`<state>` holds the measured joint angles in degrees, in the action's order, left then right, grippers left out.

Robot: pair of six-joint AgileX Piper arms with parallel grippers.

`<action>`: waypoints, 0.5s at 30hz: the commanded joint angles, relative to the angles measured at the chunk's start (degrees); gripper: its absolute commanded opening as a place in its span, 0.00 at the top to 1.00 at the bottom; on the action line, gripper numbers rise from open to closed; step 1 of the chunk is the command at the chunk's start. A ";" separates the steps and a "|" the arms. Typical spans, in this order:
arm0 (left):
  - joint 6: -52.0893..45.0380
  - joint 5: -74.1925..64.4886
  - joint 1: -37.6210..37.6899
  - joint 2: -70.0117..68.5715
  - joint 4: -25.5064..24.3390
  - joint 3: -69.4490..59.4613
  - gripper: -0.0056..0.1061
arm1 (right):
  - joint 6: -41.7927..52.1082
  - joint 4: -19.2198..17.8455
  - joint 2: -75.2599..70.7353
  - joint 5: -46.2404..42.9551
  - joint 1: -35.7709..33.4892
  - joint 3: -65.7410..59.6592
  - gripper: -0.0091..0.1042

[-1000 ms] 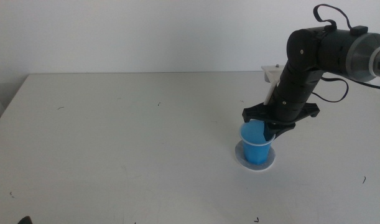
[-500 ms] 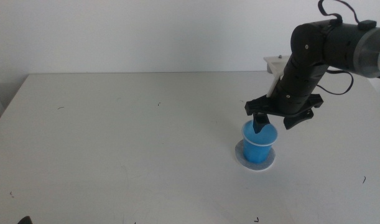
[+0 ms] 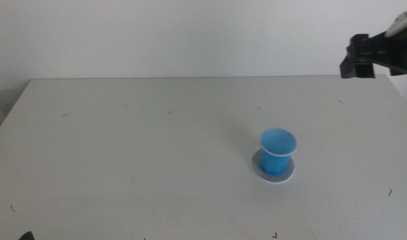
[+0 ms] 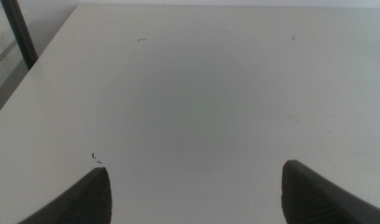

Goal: Place an empty cup on a cup mat.

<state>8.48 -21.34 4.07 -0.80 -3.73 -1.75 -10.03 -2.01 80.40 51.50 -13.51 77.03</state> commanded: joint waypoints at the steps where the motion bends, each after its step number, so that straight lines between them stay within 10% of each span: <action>1: 0.62 3.84 -0.06 -0.26 -0.02 0.34 0.01 | 0.48 -1.64 -8.27 -4.76 1.44 -2.81 0.19; 15: 0.62 3.84 -0.06 -0.26 -0.02 0.34 0.01 | 5.53 -4.45 -39.21 -13.78 2.41 -28.95 0.19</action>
<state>8.48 -21.34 4.07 -0.80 -3.73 -1.75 -7.67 -5.58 43.69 43.54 -11.50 49.65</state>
